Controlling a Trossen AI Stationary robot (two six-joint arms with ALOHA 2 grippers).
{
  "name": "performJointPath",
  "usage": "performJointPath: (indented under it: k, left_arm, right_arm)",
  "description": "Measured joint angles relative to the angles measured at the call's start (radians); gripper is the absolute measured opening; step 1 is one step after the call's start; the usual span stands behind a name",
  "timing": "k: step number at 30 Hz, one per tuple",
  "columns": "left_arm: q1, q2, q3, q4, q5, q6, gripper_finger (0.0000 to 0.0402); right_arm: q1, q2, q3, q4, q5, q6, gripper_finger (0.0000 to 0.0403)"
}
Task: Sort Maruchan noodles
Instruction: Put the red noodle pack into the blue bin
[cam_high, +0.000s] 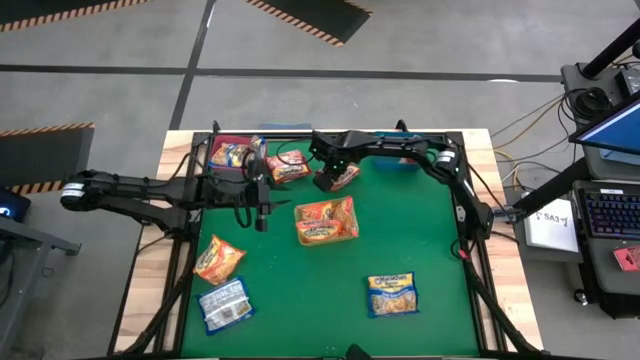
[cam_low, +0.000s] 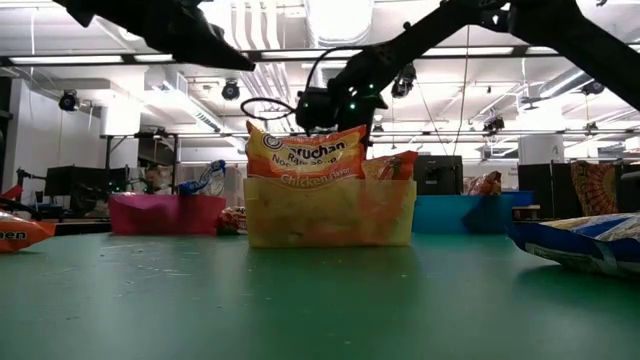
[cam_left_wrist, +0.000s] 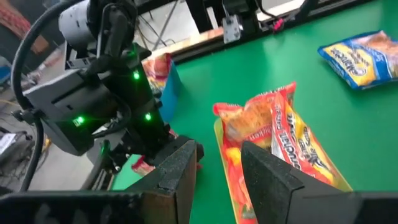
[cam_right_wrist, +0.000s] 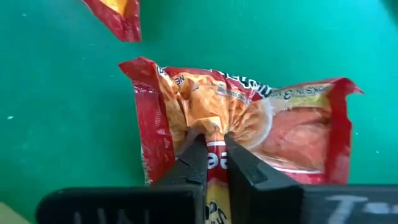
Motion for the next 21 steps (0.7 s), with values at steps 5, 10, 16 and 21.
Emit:
performJointPath:
  k: [5,10,16,21]
  left_arm:
    - [0.0,0.0,0.0,0.018,0.0,0.019,0.0111]
    - [0.0,0.0,0.0,0.043,0.0,0.023,0.0111]
    - [0.0,0.0,0.0,0.068,0.0,0.024,0.0111]
    - [0.0,0.0,0.0,0.067,0.0,0.024,0.0111]
  right_arm:
    - [0.0,-0.048,0.0,-0.002,0.0,-0.009,0.0014]
    - [0.001,-0.114,0.0,0.0,0.0,-0.024,0.0014]
    - [0.013,-0.227,-0.01,0.004,0.0,-0.055,0.0013]
    - [0.063,-0.378,-0.083,0.02,-0.001,-0.098,0.0013]
